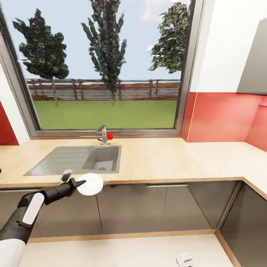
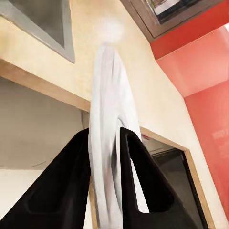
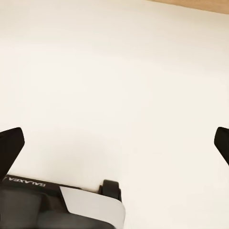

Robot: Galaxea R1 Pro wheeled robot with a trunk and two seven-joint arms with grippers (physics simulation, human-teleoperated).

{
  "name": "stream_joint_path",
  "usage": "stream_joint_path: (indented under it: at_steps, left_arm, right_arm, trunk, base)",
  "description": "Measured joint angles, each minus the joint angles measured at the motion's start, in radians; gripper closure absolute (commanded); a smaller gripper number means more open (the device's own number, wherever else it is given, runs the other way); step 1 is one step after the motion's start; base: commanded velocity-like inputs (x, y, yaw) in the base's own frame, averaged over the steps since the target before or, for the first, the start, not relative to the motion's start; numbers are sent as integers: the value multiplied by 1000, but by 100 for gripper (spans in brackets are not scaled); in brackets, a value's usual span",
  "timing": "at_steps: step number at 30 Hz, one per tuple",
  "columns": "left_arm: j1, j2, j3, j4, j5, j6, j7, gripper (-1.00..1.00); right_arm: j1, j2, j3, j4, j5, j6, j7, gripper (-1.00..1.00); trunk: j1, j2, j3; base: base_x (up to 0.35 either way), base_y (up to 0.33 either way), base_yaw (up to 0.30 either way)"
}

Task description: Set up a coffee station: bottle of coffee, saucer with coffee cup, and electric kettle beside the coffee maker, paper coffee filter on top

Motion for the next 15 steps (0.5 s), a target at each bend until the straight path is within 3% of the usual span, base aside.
stream_joint_path:
  at_steps: [6, 7, 8, 11, 15]
  left_arm:
    - [0, 44, 56, -5, 2, 4, -2, 100]
    - [-1, 48, 64, -12, 2, 21, -1, 100]
    - [-2, 53, 90, -30, 2, 80, 2, 100]
    - [-4, 60, 132, -40, -6, 110, 7, 100]
    - [-3, 62, 132, -40, -15, 112, 42, 100]
  right_arm:
    - [5, 0, 0, -1, -1, -2, 0, -100]
    - [4, 0, 0, -1, -1, -2, 0, -100]
    - [4, 0, 0, -1, -1, 0, 0, -100]
    - [5, 1, 0, 0, 0, 2, 1, -100]
    - [5, 2, 0, -1, 1, 3, 5, -100]
  trunk:
    - [0, 0, -5]
    - [0, 0, -6]
    - [0, 0, -7]
    - [0, 0, -9]
    - [0, 0, -11]
  base:
    - [0, 0, 239]
    - [0, 0, 252]
    - [0, 0, 252]
    - [0, 0, 251]
    - [0, 0, 66]
